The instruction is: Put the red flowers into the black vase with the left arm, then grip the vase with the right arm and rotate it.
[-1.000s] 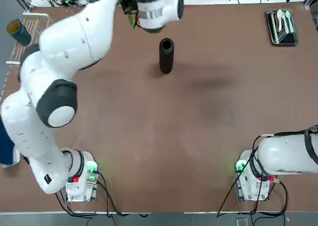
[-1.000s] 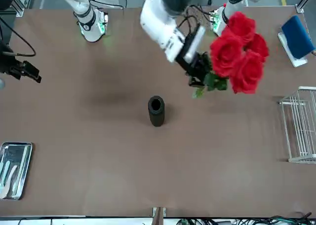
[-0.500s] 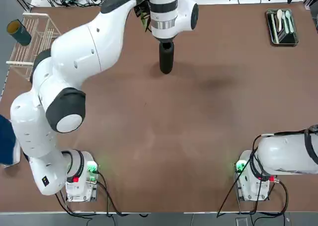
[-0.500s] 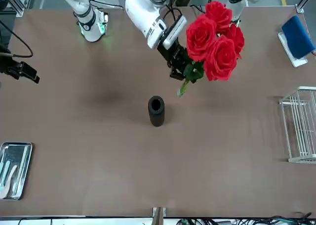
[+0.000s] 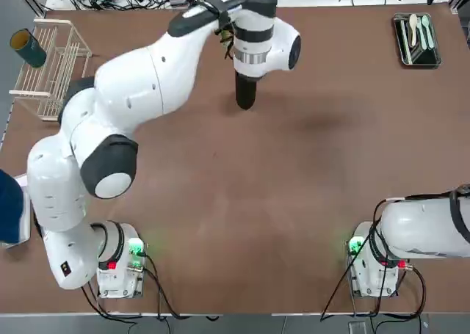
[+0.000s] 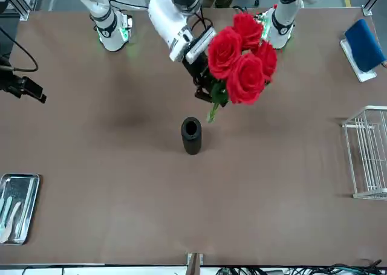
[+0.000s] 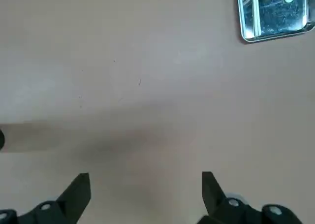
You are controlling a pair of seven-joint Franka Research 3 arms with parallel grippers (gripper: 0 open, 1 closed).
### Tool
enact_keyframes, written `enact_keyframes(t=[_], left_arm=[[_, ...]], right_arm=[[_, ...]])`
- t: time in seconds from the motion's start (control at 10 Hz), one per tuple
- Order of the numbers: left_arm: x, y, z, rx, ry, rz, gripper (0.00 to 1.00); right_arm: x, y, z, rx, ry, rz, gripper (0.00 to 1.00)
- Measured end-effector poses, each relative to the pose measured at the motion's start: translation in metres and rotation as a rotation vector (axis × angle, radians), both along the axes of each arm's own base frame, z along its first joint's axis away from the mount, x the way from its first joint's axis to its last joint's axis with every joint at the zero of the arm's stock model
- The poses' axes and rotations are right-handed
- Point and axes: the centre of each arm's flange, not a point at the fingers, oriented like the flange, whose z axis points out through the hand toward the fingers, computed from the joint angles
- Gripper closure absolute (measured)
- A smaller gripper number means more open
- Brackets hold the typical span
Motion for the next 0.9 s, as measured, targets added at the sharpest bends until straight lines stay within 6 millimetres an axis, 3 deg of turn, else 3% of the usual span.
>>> enact_keyframes(t=[0.3,0.7,0.9], left_arm=[[-0.038,-0.032,0.002,-0.011,-0.007,-0.074,0.89],[-0.034,-0.041,-0.042,0.03,0.025,-0.097,0.89],[-0.032,-0.048,-0.048,0.022,0.026,-0.141,0.89]], right_arm=[[-0.002,-0.021,-0.002,0.002,0.001,0.003,0.0],[-0.004,-0.041,-0.003,0.003,-0.001,-0.014,0.0],[-0.005,-0.042,-0.001,0.003,-0.004,-0.017,0.0]])
